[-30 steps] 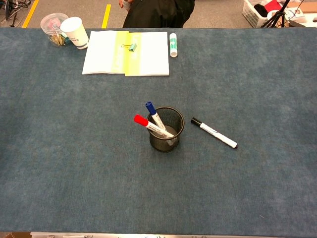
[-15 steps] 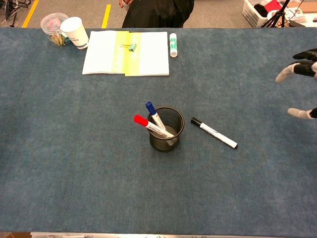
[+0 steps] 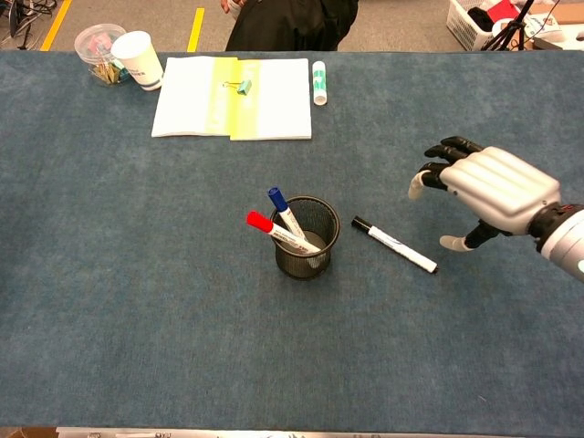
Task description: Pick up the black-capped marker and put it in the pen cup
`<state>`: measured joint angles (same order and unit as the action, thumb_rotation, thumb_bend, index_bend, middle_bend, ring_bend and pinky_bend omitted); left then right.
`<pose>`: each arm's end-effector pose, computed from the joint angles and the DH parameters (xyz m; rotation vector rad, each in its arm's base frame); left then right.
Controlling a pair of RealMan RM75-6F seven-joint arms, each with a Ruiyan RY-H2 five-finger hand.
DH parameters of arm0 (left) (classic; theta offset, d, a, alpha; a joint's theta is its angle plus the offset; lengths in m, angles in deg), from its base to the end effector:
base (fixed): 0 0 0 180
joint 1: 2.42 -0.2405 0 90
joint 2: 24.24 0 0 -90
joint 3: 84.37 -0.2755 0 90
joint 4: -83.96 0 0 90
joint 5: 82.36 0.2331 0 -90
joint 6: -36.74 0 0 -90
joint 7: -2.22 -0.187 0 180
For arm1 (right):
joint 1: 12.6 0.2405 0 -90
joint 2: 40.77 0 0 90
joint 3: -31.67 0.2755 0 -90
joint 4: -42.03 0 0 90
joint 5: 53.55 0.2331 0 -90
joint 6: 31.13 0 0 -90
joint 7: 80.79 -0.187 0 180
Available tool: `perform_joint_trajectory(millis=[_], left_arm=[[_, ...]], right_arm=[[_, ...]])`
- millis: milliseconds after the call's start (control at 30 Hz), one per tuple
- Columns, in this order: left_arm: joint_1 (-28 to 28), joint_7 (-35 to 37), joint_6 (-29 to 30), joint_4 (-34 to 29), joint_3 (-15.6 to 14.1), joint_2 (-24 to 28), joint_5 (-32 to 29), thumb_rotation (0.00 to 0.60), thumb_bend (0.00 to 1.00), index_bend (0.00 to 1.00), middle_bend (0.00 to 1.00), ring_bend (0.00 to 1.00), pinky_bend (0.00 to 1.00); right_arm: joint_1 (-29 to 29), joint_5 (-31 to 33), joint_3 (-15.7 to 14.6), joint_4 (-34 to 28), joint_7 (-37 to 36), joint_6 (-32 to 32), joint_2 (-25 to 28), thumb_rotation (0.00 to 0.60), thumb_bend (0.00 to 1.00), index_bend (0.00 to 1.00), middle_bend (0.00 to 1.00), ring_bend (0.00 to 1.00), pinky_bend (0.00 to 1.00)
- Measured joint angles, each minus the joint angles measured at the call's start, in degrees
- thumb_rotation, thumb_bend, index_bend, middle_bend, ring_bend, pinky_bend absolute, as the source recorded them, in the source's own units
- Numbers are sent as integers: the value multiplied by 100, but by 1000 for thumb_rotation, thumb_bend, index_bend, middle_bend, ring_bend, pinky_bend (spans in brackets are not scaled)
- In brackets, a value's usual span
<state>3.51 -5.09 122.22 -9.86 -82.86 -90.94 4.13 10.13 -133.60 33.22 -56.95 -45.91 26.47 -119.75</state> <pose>-0.3227 0.2271 0.1242 -1.4363 -0.8564 -0.8726 -0.2212 -0.2710 -0.0347 2.0397 -0.7647 0.6692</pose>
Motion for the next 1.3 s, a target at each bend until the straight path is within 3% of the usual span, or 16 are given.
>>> perform_joint_trajectory(millis=[300,700,1300], left_arm=[[5,53,-22,11,-14,25,48,600,150,171,176,176,149],[-20,86,-9,37,-9,32,37,600,150,171,177,176,149],[-8,193,-77,127,-13,46,29,600,149,171,177,176,149]], right_arm=[[282,770,31,249,489,-326,-533,600,124,352,315,99,34],[715,1434,-22,-1,1468,-345,-796,600,122,352,305,100,34],[568,1228,-398,458,1519,354,-1094,600,116,352,294,97,34]])
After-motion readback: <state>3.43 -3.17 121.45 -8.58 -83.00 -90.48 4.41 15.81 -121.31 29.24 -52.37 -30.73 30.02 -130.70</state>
